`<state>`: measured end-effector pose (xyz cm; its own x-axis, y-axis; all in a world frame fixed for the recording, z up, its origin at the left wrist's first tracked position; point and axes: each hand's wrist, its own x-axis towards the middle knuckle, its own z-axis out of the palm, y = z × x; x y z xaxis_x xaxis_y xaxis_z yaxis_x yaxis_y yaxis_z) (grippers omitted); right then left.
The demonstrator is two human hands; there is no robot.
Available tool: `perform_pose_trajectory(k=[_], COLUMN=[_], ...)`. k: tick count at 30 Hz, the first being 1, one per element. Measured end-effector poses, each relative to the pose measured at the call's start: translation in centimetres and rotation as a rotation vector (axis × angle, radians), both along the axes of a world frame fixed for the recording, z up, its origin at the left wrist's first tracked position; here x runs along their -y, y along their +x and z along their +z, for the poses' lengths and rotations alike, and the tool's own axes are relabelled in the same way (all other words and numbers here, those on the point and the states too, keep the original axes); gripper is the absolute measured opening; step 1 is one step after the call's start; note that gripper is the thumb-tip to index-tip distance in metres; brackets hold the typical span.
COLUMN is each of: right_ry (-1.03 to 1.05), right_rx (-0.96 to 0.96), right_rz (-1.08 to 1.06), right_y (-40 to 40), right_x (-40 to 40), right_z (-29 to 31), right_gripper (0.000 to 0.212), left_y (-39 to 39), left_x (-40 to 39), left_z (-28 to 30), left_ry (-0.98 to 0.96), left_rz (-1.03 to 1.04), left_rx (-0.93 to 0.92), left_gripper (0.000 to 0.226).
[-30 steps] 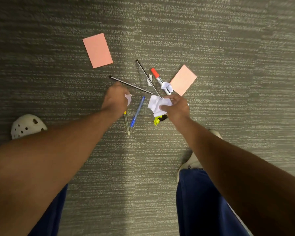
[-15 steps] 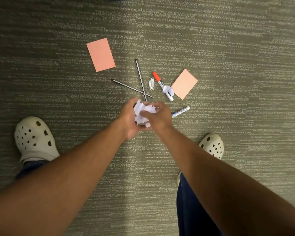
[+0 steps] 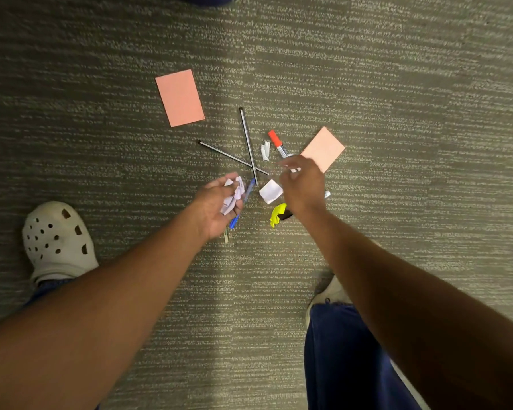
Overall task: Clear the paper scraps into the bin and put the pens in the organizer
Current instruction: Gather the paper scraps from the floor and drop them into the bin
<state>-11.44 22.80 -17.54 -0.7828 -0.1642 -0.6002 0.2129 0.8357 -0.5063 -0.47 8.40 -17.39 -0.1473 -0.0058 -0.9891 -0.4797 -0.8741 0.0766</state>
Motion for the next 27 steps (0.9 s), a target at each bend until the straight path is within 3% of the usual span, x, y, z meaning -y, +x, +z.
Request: perform_pose_trajectory(k=[2,5,10,14,18,21,27], right_ry=[0.122,0.22,0.142,0.125,0.014,0.067,0.169], right_rx=[-0.117,-0.118,-0.155,-0.222,-0.235,-0.168,-0.17], right_rz=[0.185,0.403,0.277,0.231,0.581,0.854,0.978], right_y=[-1.8,-3.5,-4.2,-3.9,-4.3,-4.8,-4.3], right_x=[-0.8,-1.0,-0.6,-1.2,1.0,3.4,4.8], right_z=[-0.8,-2.1,-2.6,-2.0,-1.3,-1.8,-2.4], right_gripper=[0.038,0.043,0.007,0.011,0.036,0.052,0.035], left_y=[0.2,0.6,1.1,1.5,1.4,1.3,1.5], left_x=[0.4,0.9,1.6,2.2,2.6,2.8,3.5], left_z=[0.1,0.2,0.3,0.5,0.7,0.6,0.5], left_ry=[0.032,0.054,0.076,0.082,0.114,0.108,0.098], left_rz=[-0.006,-0.021,-0.033,0.011,0.075,0.088,0.094], left_rx=[-0.057,-0.112,-0.142,-0.178,-0.198,-0.202,-0.279], left_gripper=[0.029,0.027,0.022,0.025,0.035,0.039,0.058])
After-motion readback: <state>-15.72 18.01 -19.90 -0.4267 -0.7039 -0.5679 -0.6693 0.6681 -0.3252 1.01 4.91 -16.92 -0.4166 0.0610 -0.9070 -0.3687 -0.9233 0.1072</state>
